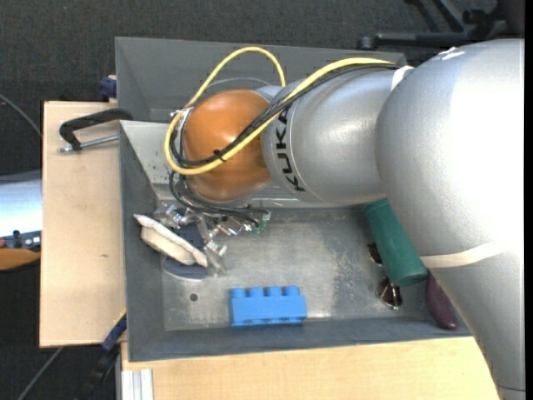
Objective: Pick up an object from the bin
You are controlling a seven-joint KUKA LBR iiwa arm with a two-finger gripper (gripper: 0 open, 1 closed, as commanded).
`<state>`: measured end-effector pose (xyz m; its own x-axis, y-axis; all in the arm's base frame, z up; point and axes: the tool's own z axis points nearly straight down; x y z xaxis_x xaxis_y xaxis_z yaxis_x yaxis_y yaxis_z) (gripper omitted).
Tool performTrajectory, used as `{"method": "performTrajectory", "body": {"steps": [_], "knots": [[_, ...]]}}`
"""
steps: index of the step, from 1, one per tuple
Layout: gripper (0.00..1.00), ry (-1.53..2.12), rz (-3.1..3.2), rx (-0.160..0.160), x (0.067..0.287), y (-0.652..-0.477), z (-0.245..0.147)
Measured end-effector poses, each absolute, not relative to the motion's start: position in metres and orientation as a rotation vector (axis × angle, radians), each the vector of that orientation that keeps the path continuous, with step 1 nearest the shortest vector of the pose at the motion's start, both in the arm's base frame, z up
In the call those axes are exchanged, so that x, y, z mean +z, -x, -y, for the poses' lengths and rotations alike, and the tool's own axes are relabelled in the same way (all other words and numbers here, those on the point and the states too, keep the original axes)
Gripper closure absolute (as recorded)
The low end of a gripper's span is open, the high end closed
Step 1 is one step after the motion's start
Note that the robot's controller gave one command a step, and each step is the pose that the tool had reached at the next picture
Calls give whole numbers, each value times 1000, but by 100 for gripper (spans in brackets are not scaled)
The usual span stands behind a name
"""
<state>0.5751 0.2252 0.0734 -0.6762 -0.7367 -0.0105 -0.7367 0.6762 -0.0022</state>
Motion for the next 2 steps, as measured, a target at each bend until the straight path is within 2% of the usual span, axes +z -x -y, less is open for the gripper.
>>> {"method": "performTrajectory", "body": {"steps": [1, 2], "knots": [[0, 1410, -2801, 7, 72, -571, -210], [100, 1839, -2526, 0, 72, -539, -213]]}}
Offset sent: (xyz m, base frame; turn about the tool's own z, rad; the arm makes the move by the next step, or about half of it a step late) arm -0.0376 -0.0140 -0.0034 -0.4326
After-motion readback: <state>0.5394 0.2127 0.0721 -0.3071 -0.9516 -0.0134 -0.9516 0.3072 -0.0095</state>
